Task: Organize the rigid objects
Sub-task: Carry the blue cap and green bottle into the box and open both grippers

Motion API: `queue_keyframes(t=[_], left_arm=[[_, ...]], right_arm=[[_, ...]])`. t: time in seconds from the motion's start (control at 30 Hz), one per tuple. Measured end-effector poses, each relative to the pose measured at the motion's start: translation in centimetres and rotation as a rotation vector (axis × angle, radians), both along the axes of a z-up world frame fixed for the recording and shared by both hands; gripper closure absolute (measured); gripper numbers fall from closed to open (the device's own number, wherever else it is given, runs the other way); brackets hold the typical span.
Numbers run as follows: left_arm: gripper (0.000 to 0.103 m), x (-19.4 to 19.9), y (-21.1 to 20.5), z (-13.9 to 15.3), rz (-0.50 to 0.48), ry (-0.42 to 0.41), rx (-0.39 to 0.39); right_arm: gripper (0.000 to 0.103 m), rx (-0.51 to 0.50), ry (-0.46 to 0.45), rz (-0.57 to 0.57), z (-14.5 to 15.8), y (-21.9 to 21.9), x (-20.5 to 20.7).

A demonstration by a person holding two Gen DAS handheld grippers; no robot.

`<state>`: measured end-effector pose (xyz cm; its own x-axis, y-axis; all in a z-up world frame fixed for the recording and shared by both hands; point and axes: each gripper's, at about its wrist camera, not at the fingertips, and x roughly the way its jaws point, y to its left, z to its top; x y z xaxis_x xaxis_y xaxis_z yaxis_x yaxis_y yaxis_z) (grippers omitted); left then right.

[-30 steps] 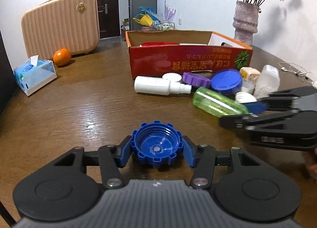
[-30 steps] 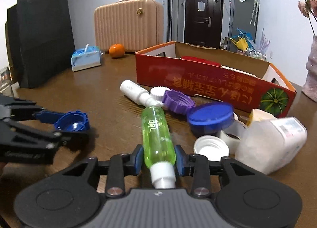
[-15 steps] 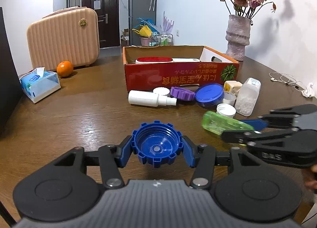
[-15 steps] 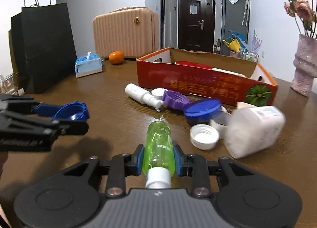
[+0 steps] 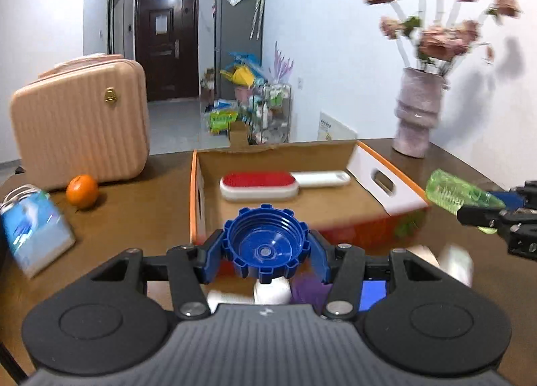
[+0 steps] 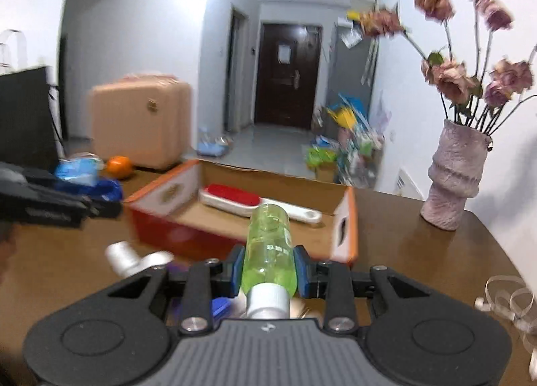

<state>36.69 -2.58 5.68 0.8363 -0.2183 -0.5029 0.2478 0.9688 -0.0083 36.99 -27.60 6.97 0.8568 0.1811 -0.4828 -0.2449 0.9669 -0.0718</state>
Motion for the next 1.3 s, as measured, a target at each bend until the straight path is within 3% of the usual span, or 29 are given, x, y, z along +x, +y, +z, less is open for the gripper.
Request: queue_keyframes(t=[0.1,0.23,0.3,0.5,0.57,0.7,0.9,1.13,1.3], left_arm=[[0.050,6.9,-0.7,1.4,0.029,0.062,-0.001],[0.050,16.2,-2.1,0.5,0.071,0.173,0.077],[0.049,19.5,-2.7,-0.8,0.078,0.241,0.112],[0.047,23.3,-4.7,-3.8,0.074,0.272,0.271],[0.038,23.8,-4.8,-4.4,0.061,0.287,0.297],[0.037,23.9,-4.5,-4.9,0.055,0.283,0.309],[0.036,23.0,-2.8,-2.7,0.068,0.264,0.244],[0.032,17.7,-0.4,3.7,0.080,0.175,0.148],[0.023,9.9,1.1,7.6,0.100,0.049,0.075]], right_arm=[[0.073,-0.088,0.078,-0.057,-0.5,0.0,8.4],[0.073,-0.288,0.178,-0.126,-3.1,1.7,17.6],[0.073,-0.373,0.211,-0.147,-4.6,2.7,20.3],[0.073,-0.501,0.291,-0.136,-8.2,4.6,24.2],[0.073,-0.530,0.287,-0.144,-8.7,5.0,24.3],[0.074,-0.499,0.296,-0.129,-8.2,5.0,24.1],[0.074,-0.326,0.235,-0.138,-2.4,2.3,22.2],[0.069,-0.166,0.123,-0.118,5.0,-0.9,14.5],[0.058,-0.002,0.040,-0.071,6.8,-2.3,5.9]])
